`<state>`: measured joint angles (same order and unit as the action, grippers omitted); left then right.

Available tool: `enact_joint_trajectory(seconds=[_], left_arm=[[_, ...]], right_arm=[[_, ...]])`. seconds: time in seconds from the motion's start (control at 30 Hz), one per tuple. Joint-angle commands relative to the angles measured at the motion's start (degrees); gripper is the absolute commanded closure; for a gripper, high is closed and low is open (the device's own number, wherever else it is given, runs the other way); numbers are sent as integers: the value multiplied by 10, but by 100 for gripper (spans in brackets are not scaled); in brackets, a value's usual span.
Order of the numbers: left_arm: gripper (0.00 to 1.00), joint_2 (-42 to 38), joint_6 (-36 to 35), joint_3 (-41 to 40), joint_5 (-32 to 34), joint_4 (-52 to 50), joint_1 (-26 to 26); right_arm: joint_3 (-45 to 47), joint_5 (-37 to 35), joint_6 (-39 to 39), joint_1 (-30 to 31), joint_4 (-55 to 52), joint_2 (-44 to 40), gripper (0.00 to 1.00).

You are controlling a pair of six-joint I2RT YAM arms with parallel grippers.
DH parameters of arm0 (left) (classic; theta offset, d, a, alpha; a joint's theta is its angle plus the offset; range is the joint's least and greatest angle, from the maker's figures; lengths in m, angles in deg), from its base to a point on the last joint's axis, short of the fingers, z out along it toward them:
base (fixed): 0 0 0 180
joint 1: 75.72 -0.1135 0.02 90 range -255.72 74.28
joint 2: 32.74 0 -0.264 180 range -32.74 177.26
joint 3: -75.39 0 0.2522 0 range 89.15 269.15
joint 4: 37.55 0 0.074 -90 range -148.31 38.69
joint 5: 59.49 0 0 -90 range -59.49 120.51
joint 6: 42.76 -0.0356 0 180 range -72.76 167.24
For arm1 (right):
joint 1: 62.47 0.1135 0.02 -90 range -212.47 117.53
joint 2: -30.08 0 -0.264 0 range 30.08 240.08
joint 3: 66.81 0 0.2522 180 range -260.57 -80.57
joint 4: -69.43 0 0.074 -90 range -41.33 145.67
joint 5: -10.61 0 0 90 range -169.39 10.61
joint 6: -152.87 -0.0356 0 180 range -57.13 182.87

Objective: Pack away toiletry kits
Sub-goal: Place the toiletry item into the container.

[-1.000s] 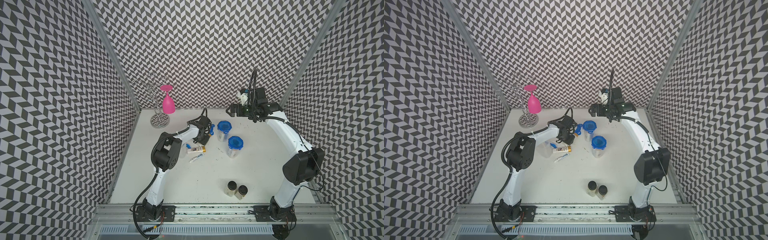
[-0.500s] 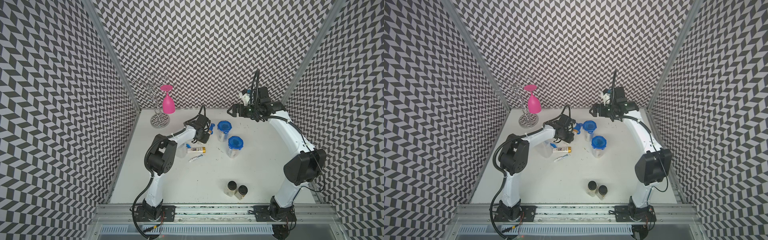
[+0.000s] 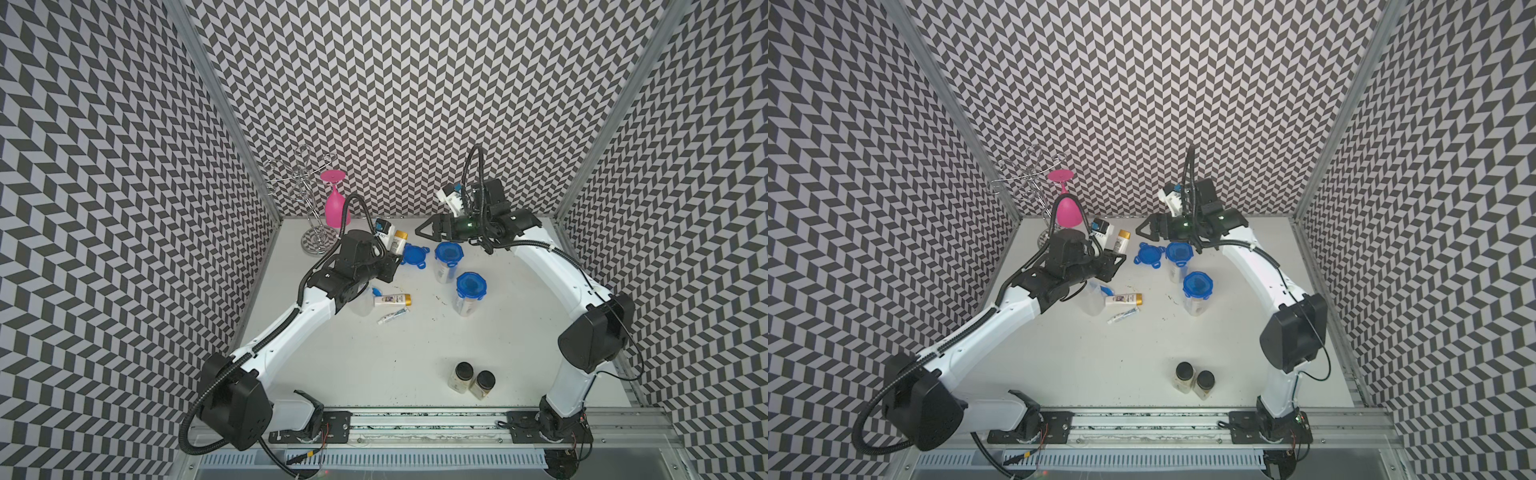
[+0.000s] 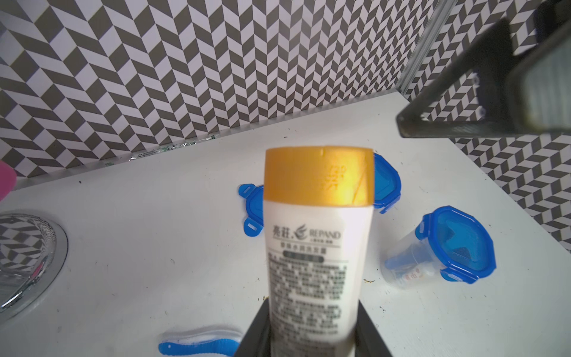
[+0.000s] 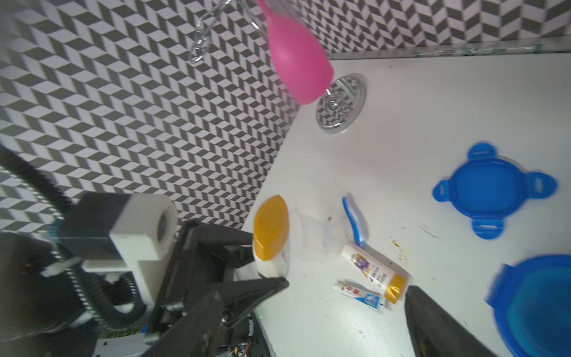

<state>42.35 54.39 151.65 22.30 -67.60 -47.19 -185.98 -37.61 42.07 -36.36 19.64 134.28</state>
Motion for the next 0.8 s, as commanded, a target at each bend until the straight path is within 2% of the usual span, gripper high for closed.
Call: enact_joint_trajectory(seconds=[0.0,0.17,0.43,0.47,0.6,0.77], left_arm=[[93,-31,19,-26,-6,34,1],[93,-93,29,-67,4,35,1],[95,-160,33,-109,21,9,14],[95,-165,36,-112,24,5,14],[96,-174,52,-119,38,0,14],[96,-157,59,-112,76,-29,14]], right_arm=[[17,58,-50,35,114,4,13],[-40,13,-3,76,21,52,21],[-62,0,4,116,-3,86,35],[-66,0,2,121,0,87,38],[-84,14,-8,136,5,93,63],[-102,1,-4,148,-19,90,82]])
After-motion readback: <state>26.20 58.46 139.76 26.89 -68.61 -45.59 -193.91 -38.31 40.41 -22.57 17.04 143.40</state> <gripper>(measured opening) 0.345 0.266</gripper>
